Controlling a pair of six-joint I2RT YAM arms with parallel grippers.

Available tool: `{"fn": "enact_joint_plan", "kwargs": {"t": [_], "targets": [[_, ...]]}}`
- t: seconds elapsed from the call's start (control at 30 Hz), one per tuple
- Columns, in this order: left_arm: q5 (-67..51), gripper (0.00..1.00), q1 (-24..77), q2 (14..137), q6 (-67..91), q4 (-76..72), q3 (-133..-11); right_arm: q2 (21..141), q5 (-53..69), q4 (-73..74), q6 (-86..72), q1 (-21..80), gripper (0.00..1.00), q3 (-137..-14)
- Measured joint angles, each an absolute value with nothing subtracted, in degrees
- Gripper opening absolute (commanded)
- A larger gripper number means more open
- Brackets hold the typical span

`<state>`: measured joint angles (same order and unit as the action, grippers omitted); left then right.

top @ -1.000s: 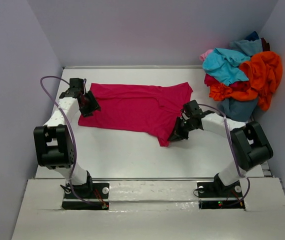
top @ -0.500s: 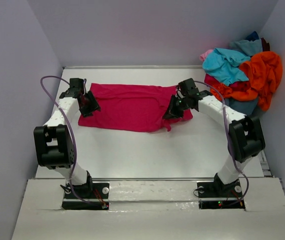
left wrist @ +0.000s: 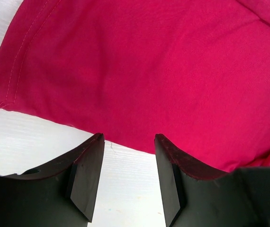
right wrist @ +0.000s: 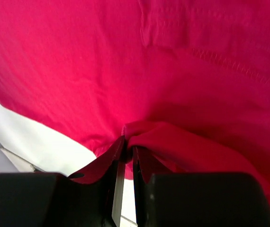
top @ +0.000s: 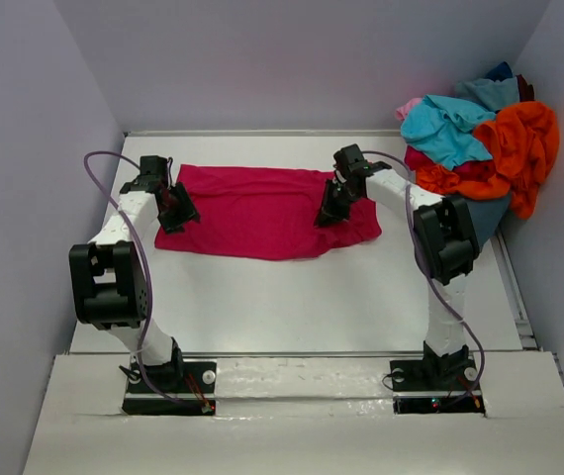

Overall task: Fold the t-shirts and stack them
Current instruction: Fold the tshirt

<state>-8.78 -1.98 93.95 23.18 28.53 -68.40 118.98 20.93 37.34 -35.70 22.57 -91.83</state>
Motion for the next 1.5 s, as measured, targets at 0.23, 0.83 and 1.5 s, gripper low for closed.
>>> {"fn": "enact_joint_plan", "kwargs": {"t": [0.23, 0.83, 1.5], "targets": [[-9.0, 0.58, -2.0, 94.1, 23.0, 28.5, -68.4, 119.8, 19.9, 38.7, -35.3, 19.4, 0.17, -95.5], [-9.3, 0.57, -2.0, 95.6, 23.0, 28.5, -68.9, 123.3, 18.5, 41.0, -33.0, 14.7, 0.39, -96.8], [-9.5, 0.57, -2.0, 96.7, 23.0, 28.5, -69.0, 111.4, 18.5, 41.5, -31.2, 14.7, 0.41, -82.5]]}}
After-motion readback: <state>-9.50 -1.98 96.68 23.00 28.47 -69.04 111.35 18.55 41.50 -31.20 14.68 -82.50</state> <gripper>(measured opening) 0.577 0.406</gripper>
